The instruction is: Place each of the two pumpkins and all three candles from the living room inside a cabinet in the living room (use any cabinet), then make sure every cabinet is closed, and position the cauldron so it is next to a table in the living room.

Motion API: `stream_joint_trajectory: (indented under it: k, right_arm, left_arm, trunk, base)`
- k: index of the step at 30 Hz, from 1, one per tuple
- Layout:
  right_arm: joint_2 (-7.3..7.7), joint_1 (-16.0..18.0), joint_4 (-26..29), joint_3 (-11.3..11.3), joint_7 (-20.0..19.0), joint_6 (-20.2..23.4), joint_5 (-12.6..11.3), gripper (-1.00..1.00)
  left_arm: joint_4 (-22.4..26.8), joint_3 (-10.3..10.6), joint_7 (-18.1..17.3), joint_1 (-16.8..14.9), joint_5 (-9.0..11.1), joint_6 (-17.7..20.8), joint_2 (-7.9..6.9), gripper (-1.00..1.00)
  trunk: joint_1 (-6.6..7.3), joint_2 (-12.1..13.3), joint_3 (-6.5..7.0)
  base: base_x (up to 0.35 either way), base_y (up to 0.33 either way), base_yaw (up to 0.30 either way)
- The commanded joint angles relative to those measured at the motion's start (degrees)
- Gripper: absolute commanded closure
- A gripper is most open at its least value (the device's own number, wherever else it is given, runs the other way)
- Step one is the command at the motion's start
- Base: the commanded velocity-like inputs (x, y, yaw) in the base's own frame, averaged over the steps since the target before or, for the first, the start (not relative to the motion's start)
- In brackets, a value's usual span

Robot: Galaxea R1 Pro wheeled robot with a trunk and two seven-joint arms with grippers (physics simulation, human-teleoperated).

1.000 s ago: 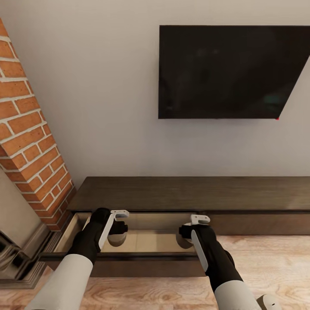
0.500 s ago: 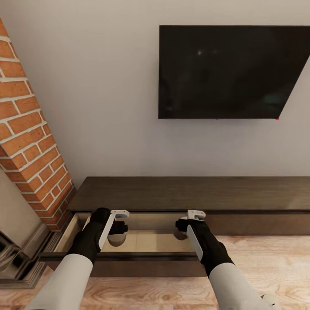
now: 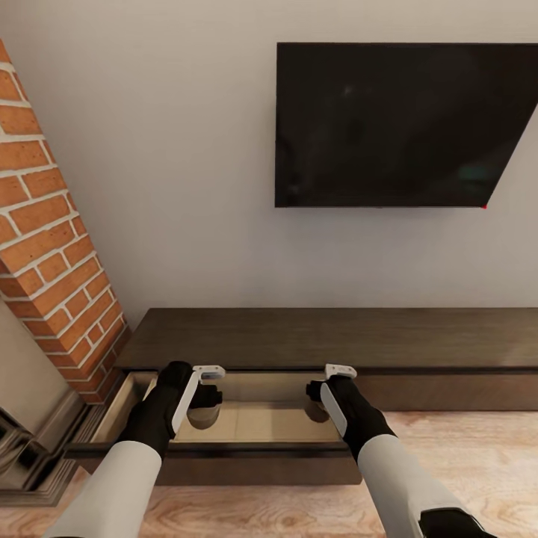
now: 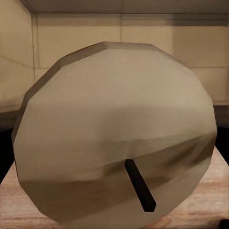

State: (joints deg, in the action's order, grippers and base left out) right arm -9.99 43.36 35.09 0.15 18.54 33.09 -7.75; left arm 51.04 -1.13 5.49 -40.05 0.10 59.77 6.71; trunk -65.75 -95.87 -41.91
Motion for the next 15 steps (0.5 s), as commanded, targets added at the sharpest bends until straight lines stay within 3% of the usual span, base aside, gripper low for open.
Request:
stream_joint_trajectory:
  k: [1, 15]
  right_arm:
    - [-0.01, 0.04, 0.05, 0.03, 0.48, 0.13, -0.63, 1.0]
    - [-0.01, 0.06, -0.5, 0.03, 0.58, 0.22, -0.69, 1.0]
  left_arm:
    - [0.05, -0.1, 0.23, -0.03, -0.01, 0.23, 0.05, 1.0]
    - [0.03, -0.1, 0.23, -0.03, -0.01, 0.23, 0.06, 1.0]
  trunk:
    - [0.0, -0.03, -0.05]
    - [0.0, -0.03, -0.05]
  base:
    - [0.033, 0.0, 0.0]
    - [0.068, 0.0, 0.0]
